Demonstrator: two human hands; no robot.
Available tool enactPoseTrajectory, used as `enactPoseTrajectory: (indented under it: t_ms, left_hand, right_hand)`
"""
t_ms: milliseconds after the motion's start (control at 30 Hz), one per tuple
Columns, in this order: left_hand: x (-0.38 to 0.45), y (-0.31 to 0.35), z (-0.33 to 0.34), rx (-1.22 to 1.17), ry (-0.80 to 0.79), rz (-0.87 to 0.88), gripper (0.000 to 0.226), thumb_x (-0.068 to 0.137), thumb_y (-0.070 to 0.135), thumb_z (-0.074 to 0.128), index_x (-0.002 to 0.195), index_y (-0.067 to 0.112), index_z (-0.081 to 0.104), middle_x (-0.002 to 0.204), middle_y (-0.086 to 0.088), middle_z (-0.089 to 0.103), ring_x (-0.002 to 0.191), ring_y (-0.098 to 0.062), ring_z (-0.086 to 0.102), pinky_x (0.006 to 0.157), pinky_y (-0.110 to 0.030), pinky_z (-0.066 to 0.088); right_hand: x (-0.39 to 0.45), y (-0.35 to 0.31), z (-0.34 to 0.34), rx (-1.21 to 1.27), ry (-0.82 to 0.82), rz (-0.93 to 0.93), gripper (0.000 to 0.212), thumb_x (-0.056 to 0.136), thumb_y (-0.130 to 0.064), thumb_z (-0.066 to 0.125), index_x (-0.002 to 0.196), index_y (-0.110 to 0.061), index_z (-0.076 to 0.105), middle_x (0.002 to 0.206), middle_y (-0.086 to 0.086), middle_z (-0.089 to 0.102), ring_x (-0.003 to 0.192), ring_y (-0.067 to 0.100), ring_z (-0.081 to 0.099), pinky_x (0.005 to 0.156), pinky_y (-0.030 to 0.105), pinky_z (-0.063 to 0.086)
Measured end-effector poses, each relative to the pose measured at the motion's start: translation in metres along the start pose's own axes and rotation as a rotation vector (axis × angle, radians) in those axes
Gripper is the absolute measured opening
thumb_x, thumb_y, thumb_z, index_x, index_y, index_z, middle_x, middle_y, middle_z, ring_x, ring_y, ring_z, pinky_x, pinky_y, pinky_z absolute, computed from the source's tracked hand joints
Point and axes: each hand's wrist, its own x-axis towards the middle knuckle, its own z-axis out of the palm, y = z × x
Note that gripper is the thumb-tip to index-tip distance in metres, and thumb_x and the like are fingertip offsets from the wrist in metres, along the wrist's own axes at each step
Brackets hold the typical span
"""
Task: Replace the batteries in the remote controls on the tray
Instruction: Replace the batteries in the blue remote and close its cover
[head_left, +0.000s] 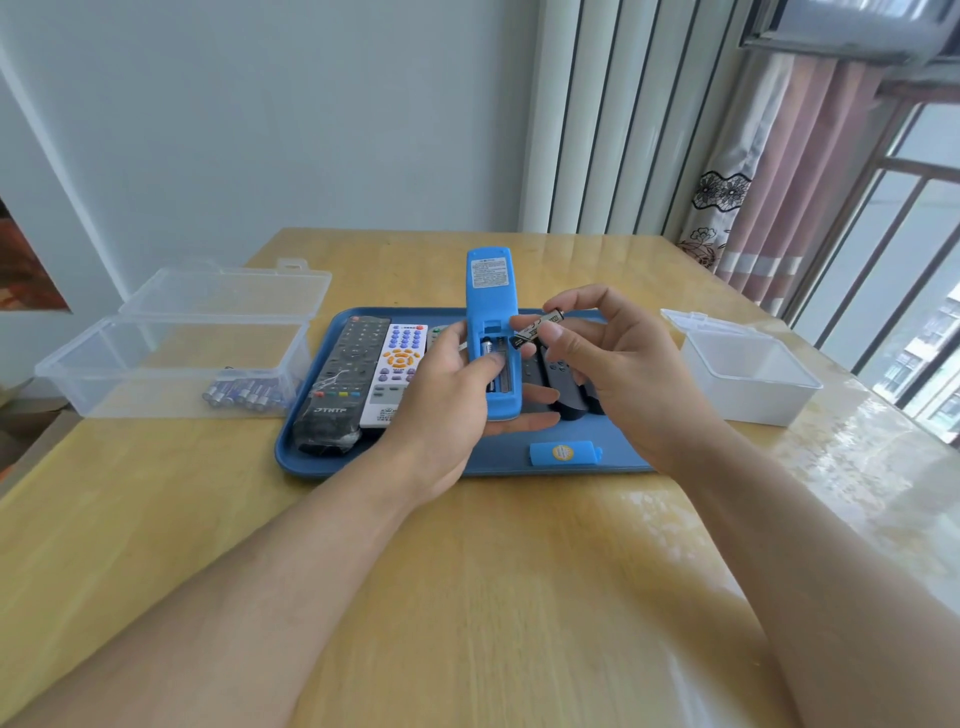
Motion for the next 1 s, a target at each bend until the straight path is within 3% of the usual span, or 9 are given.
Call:
enactPoseTrajectory:
  t_ms: [167, 300, 433, 533, 600, 700, 800, 900, 1000]
  left_hand:
    - [0.000, -0.001, -0.001, 0.005, -0.036, -0.006, 0.031, 0.109, 0.006, 0.038, 0.135, 0.011, 0.055, 0.120, -0.012, 0.066, 0.081, -0.032, 0.074, 0.074, -0.048, 0.063]
    - [0.000, -0.001, -0.002, -0.027, -0.039, -0.011, 0.034, 0.108, 0.004, 0.036, 0.136, 0.010, 0.056, 0.117, -0.013, 0.066, 0.080, -0.031, 0.074, 0.077, -0.048, 0.063]
    - [0.000, 0.002, -0.004, -0.179, -0.014, -0.032, 0.041, 0.106, 0.006, 0.030, 0.138, 0.007, 0.056, 0.119, -0.020, 0.067, 0.079, -0.035, 0.072, 0.078, -0.044, 0.063]
    - [0.000, 0.004, -0.004, -0.235, -0.019, -0.051, 0.042, 0.108, 0.015, 0.028, 0.140, 0.004, 0.053, 0.130, -0.025, 0.064, 0.085, -0.036, 0.071, 0.081, -0.043, 0.063]
    - [-0.001, 0.004, -0.003, -0.242, -0.021, -0.054, 0.043, 0.108, 0.018, 0.029, 0.140, 0.002, 0.052, 0.133, -0.026, 0.062, 0.091, -0.036, 0.070, 0.084, -0.044, 0.062]
    - [0.000, 0.004, 0.000, -0.264, 0.017, -0.029, 0.038, 0.108, 0.013, 0.032, 0.139, 0.002, 0.050, 0.128, -0.024, 0.066, 0.094, -0.032, 0.072, 0.091, -0.047, 0.060]
    - [0.000, 0.003, 0.002, -0.277, 0.076, -0.015, 0.032, 0.107, 0.007, 0.039, 0.136, 0.006, 0.051, 0.120, -0.020, 0.070, 0.096, -0.029, 0.071, 0.084, -0.044, 0.062]
    - [0.001, 0.003, 0.003, -0.232, 0.116, -0.005, 0.032, 0.107, 0.008, 0.043, 0.138, 0.010, 0.050, 0.126, -0.016, 0.070, 0.111, -0.037, 0.069, 0.085, -0.047, 0.059]
    - [0.001, 0.003, 0.002, -0.200, 0.127, 0.017, 0.031, 0.107, 0.011, 0.045, 0.138, 0.012, 0.048, 0.125, -0.008, 0.072, 0.118, -0.034, 0.067, 0.087, -0.049, 0.061]
  right_hand:
    - [0.000, -0.001, 0.001, -0.028, 0.001, -0.022, 0.014, 0.096, -0.014, 0.063, 0.107, -0.009, 0.057, 0.103, 0.003, 0.078, 0.084, 0.006, 0.072, 0.066, 0.013, 0.050]
    - [0.000, 0.000, 0.001, -0.034, 0.001, -0.032, 0.011, 0.097, -0.013, 0.063, 0.106, -0.010, 0.057, 0.102, 0.004, 0.078, 0.082, 0.006, 0.072, 0.061, 0.011, 0.048]
    - [-0.002, -0.001, 0.002, -0.049, 0.014, -0.033, 0.011, 0.097, -0.011, 0.062, 0.106, -0.007, 0.057, 0.104, 0.005, 0.078, 0.063, -0.002, 0.063, 0.051, 0.009, 0.042]
    - [-0.002, 0.002, 0.000, -0.100, 0.011, -0.049, 0.009, 0.097, -0.014, 0.064, 0.103, -0.010, 0.057, 0.103, 0.001, 0.078, 0.050, 0.019, 0.045, 0.042, 0.021, 0.034]
    - [-0.002, 0.003, 0.001, -0.120, 0.007, -0.069, 0.009, 0.096, -0.014, 0.066, 0.099, -0.010, 0.058, 0.101, -0.001, 0.078, 0.054, 0.025, 0.054, 0.045, 0.029, 0.044]
    - [-0.004, 0.004, 0.004, -0.144, 0.028, -0.135, 0.013, 0.091, -0.012, 0.072, 0.091, -0.011, 0.059, 0.096, 0.002, 0.078, 0.077, 0.028, 0.075, 0.067, 0.046, 0.059]
    - [-0.005, 0.008, 0.005, -0.271, 0.088, -0.249, 0.018, 0.086, -0.016, 0.079, 0.084, -0.013, 0.061, 0.083, -0.002, 0.077, 0.064, 0.019, 0.070, 0.052, 0.030, 0.046]
    - [-0.008, 0.010, 0.008, -0.422, 0.158, -0.322, 0.015, 0.081, -0.013, 0.082, 0.085, -0.015, 0.068, 0.077, -0.018, 0.073, 0.061, 0.007, 0.062, 0.054, 0.015, 0.042]
    - [-0.009, 0.011, 0.010, -0.510, 0.185, -0.372, 0.015, 0.080, -0.013, 0.084, 0.089, -0.019, 0.073, 0.077, -0.018, 0.071, 0.069, 0.009, 0.063, 0.055, 0.021, 0.046]
